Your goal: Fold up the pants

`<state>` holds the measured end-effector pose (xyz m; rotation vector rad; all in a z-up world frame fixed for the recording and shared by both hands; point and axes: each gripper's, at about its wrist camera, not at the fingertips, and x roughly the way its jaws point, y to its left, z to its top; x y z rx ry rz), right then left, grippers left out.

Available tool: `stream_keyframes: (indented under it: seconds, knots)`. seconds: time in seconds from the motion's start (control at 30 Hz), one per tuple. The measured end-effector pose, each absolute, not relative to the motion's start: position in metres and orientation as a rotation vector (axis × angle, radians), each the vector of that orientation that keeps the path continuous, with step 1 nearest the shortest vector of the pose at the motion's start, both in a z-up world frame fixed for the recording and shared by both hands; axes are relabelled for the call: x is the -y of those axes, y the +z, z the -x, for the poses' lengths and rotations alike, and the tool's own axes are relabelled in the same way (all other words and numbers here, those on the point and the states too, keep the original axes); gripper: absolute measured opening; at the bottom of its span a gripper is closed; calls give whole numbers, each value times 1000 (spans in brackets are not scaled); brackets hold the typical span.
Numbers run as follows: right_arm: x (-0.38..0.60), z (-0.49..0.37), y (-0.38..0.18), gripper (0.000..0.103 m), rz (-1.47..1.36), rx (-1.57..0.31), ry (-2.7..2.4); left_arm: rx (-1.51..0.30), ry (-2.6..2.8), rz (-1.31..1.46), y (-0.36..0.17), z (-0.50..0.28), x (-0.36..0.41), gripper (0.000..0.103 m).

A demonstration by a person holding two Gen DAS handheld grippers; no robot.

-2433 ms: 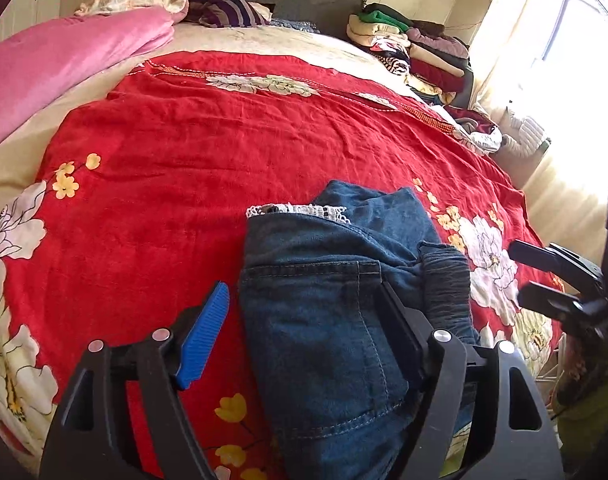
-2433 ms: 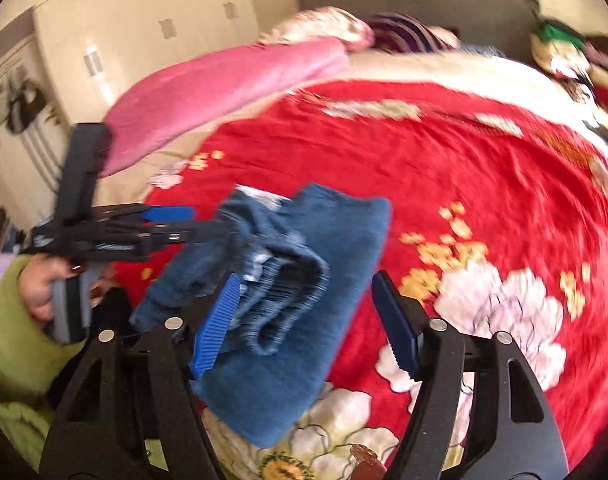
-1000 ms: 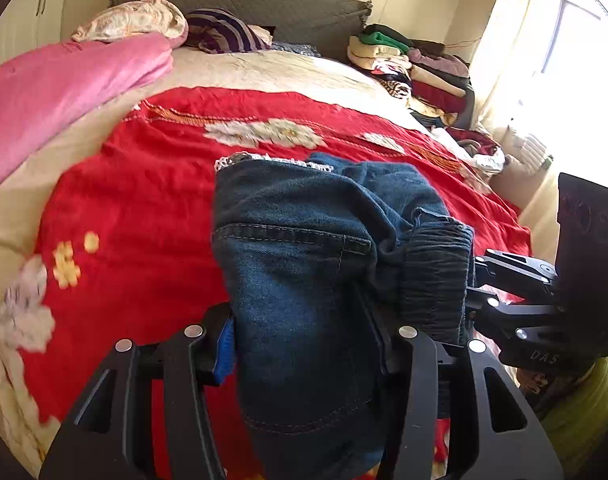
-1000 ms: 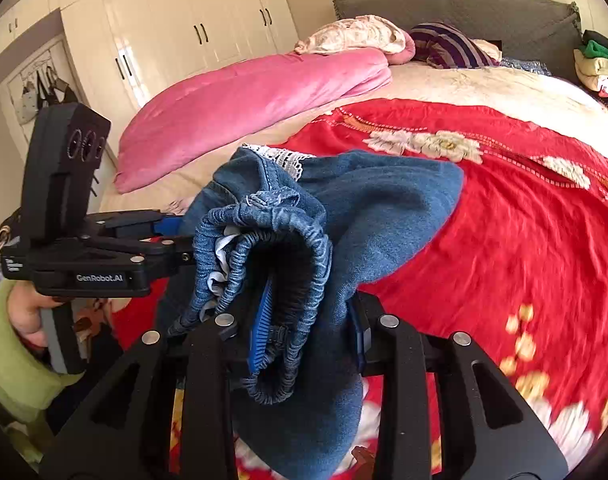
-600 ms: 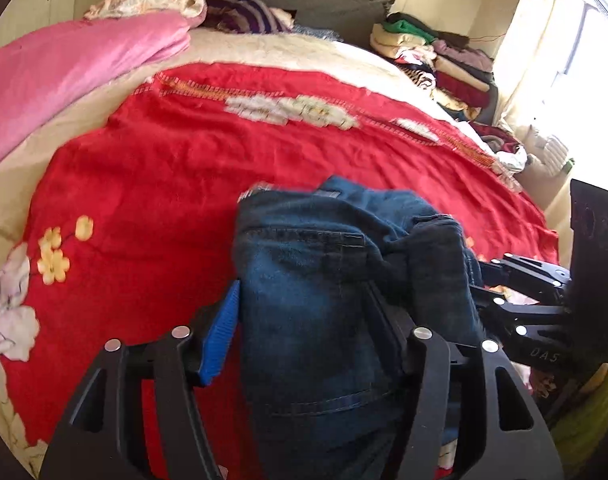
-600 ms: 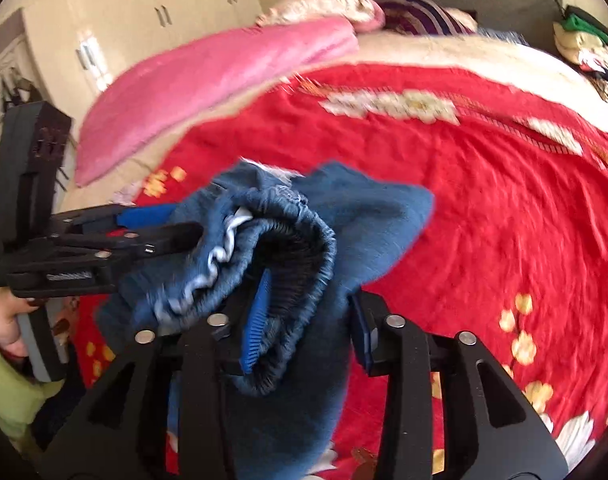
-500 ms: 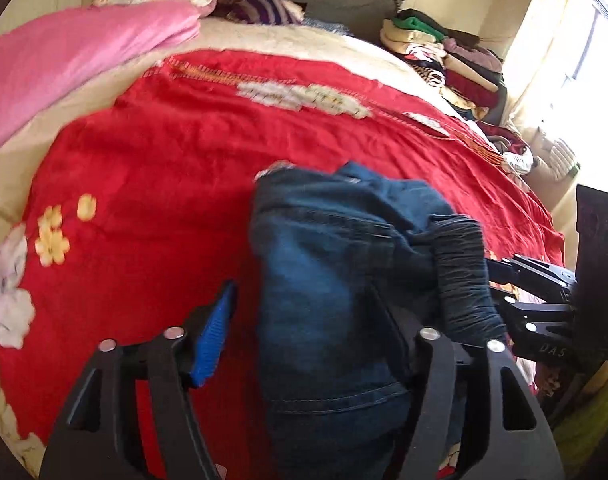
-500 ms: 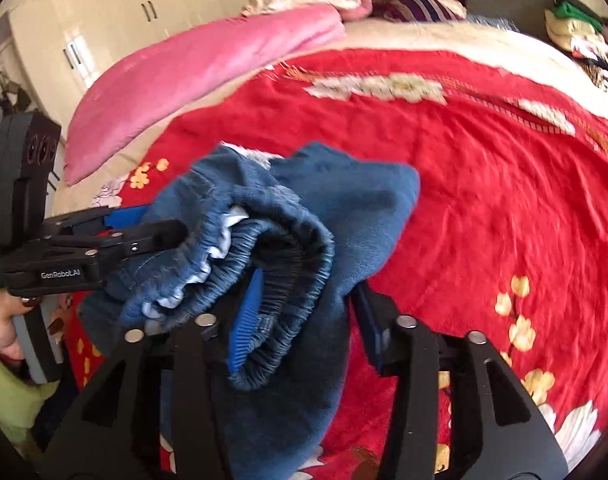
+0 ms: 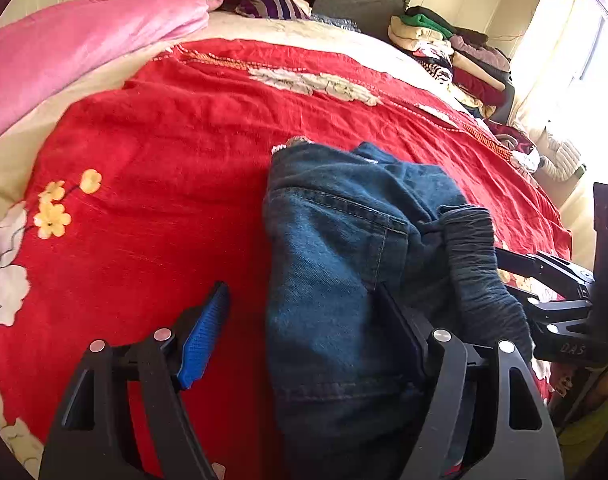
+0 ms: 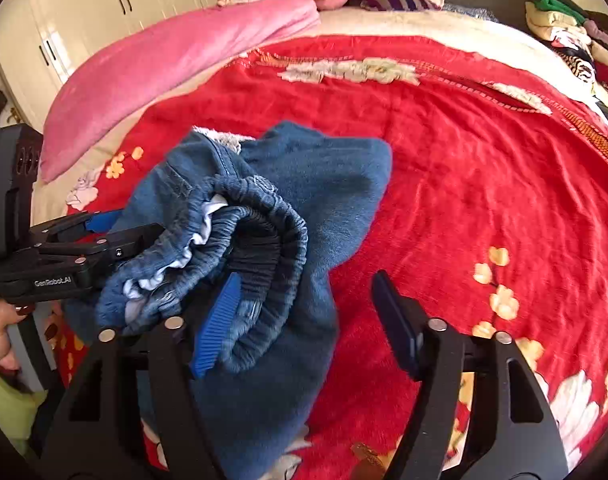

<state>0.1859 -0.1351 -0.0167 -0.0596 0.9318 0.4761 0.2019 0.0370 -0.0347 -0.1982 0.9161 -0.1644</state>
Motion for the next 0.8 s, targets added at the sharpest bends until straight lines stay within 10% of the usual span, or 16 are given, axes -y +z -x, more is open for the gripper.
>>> stream_keyframes:
  seconds: [0.23, 0.33, 0.8]
  knots:
    - [147, -156, 19, 81, 83, -804, 441, -852, -149, 204, -9, -180, -41, 73]
    - [150, -144, 35, 89, 81, -754, 436, -820, -142, 208, 5, -167, -43, 97]
    - [153, -103, 79, 94, 69, -603, 417, -709, -114, 142, 53, -108, -39, 98]
